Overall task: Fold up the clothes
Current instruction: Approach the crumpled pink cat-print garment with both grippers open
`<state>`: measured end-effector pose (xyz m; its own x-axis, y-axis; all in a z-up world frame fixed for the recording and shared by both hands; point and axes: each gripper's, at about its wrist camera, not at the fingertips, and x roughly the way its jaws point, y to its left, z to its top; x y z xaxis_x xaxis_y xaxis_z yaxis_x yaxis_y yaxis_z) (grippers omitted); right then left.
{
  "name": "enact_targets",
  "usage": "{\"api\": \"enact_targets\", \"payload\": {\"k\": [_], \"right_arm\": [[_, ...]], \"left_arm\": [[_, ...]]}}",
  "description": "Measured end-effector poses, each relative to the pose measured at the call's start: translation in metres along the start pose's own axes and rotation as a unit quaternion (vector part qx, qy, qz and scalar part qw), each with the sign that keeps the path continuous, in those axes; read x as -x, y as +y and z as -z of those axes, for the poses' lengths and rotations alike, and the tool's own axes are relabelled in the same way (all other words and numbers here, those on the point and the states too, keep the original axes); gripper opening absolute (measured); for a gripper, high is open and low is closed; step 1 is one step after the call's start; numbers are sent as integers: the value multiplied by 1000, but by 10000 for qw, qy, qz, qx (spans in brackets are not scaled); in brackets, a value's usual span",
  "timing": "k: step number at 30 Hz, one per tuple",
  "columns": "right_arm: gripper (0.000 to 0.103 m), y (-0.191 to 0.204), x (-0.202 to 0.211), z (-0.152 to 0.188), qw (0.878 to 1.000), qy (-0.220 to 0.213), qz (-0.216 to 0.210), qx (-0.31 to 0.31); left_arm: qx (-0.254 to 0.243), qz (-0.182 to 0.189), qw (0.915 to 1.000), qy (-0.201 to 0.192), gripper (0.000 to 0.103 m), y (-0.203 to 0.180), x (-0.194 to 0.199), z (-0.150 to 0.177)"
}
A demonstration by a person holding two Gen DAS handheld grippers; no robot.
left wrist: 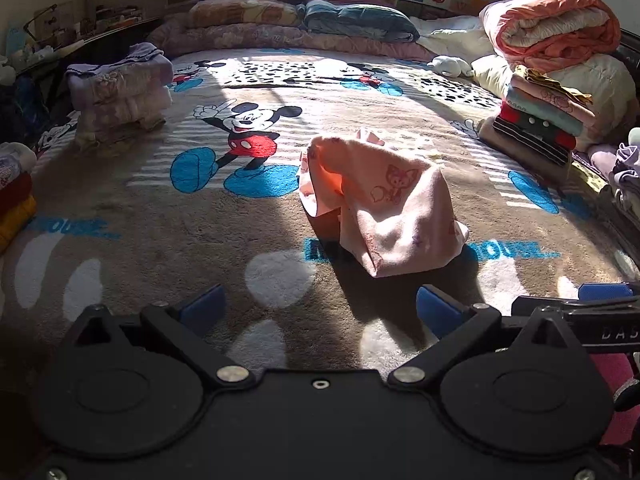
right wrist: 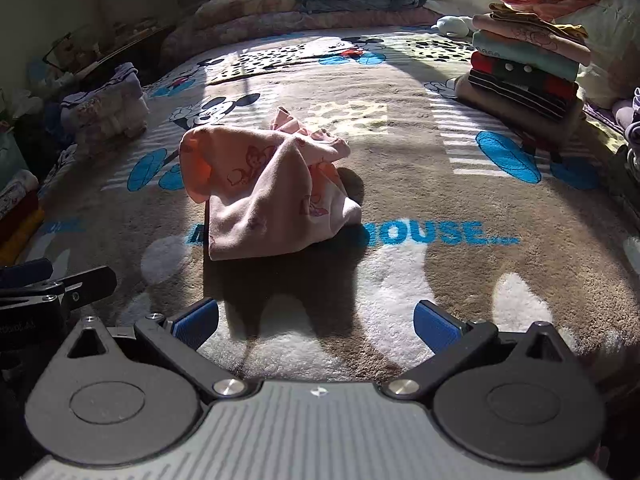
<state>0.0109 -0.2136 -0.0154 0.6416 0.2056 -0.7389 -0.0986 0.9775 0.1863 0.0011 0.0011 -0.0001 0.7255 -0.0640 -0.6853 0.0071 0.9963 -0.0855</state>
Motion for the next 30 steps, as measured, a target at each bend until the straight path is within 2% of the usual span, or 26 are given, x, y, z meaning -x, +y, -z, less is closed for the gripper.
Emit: {"api": "enact_targets", "payload": {"k": [2, 5, 9, 12, 16, 22, 30], "right_arm": [[103, 0, 0, 1, 10000, 6, 2, -12], [103, -1, -3, 0, 10000, 2, -5, -10], [103, -2, -2, 1, 10000, -9, -6, -28], [103, -3, -2, 1, 10000, 8, -10, -22], [103, -3, -3, 1, 10000, 14, -12, -21], [103, -2, -4, 1, 10000, 32, -32, -9], [103, -2, -5, 1, 10000, 50, -48, -8]], "left_arm": [[39, 26, 10000, -6, 103, 2, -2, -2], [-219, -100, 9993, -292, 103, -3, 3, 1], [-23, 100, 9992, -389, 103, 2, 3, 2], [233, 255, 9989, -315, 103, 6, -4, -3], [294, 315, 9991, -40, 103, 9, -8, -6], [276, 185, 9994, -50, 103, 7, -6, -4], [126, 325, 9993, -132, 102, 7, -6, -5]]}}
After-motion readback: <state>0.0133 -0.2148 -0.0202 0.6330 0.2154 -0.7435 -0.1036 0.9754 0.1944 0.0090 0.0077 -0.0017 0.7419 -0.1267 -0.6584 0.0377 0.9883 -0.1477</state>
